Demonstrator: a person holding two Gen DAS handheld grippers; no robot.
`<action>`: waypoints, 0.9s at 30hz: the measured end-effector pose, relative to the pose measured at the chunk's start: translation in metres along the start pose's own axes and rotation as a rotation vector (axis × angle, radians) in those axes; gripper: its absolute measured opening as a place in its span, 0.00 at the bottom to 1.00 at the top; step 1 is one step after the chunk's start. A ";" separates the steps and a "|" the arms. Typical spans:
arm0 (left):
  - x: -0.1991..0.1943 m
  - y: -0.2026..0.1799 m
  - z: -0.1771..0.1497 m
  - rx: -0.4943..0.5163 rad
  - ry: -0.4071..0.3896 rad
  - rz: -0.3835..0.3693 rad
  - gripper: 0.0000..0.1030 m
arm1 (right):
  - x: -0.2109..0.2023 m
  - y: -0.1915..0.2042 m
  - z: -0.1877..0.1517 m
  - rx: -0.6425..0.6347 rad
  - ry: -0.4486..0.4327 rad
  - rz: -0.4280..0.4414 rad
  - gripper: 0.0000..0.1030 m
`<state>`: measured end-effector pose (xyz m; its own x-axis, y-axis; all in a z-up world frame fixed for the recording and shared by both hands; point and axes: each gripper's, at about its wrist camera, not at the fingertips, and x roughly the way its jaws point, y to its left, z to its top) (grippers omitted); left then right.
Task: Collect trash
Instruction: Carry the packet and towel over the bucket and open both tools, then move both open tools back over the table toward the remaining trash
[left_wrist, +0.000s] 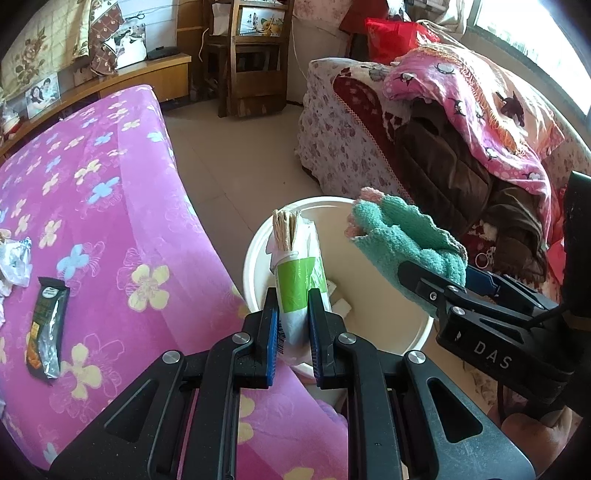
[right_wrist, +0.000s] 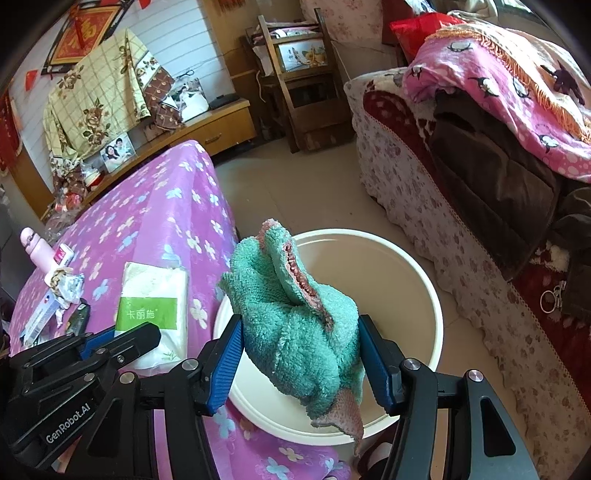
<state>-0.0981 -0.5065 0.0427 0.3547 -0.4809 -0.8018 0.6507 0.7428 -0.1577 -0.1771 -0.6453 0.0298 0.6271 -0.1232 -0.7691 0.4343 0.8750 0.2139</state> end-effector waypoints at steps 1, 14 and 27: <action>0.001 0.000 0.000 0.000 -0.002 0.003 0.13 | 0.001 -0.001 0.000 0.002 0.004 -0.010 0.57; 0.001 0.007 -0.003 -0.018 -0.034 0.007 0.49 | 0.006 -0.013 0.001 0.041 -0.003 -0.087 0.72; -0.024 0.018 -0.015 0.005 -0.068 0.090 0.50 | 0.003 -0.002 -0.005 0.020 0.007 -0.058 0.72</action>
<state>-0.1049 -0.4751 0.0505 0.4566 -0.4426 -0.7718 0.6171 0.7824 -0.0837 -0.1794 -0.6450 0.0234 0.5963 -0.1703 -0.7845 0.4828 0.8568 0.1810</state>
